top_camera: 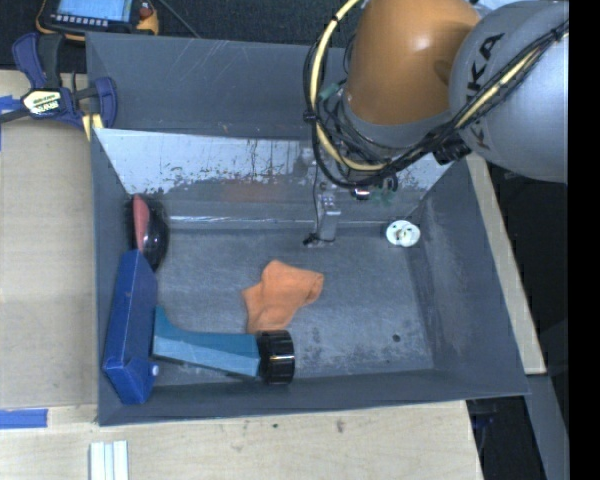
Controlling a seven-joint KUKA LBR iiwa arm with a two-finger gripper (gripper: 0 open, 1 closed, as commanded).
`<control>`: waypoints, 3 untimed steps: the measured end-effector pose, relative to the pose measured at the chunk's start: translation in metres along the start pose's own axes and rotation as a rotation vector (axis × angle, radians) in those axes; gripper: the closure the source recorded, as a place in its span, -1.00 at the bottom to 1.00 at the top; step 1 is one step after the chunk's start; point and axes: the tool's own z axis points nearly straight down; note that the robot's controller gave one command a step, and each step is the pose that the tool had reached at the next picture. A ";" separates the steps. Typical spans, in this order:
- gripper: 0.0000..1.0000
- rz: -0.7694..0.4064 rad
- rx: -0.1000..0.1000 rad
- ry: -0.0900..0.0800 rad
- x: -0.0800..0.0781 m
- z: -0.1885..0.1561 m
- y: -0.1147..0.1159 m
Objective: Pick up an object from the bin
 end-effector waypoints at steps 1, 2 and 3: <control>-1.00 0.001 -0.001 -0.009 -0.001 -0.005 0.000; -1.00 0.079 -0.002 -0.016 0.013 0.019 0.002; -1.00 0.182 -0.001 -0.007 0.042 0.058 0.005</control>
Offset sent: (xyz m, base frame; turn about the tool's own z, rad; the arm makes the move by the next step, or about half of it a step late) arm -0.0404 0.0071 -0.0633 0.1861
